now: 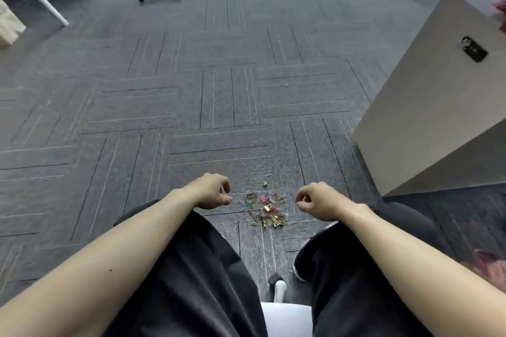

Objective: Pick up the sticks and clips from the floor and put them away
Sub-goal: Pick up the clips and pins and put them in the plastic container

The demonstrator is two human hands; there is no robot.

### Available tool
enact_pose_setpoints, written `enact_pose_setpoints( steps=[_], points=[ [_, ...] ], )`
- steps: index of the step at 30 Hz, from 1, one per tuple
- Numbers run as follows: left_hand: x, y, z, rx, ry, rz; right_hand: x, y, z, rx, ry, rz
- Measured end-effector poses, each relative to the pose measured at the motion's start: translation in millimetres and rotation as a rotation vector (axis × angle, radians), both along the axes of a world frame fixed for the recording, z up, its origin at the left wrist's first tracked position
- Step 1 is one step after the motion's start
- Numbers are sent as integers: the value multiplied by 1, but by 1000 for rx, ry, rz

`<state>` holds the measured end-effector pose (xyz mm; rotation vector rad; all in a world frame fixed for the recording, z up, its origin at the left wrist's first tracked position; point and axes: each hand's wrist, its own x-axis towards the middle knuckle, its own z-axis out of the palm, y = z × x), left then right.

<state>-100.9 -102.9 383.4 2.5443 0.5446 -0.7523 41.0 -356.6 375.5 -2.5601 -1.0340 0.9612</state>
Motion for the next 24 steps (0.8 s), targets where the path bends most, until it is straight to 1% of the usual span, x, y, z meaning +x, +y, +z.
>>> enact_pose_setpoints(
  steps=[3, 8, 11, 16, 20, 24],
  points=[
    [24, 12, -22, -2, 113, -103, 15, 18, -23, -76, 12, 40],
    [72, 35, -70, 22, 127, -174, 52, 53, -74, -141, -2, 128],
    [88, 50, -118, 59, 158, -205, 79, 72, -114, -176, -43, 190],
    [93, 60, -214, 89, 261, -265, 112, 83, -197, -236, -72, 224],
    [93, 61, -280, 49, 302, -316, 113, 83, -263, -268, -28, 268],
    [104, 70, -325, 9, 323, -313, 119, 88, -306, -267, 46, 314]
  ],
)
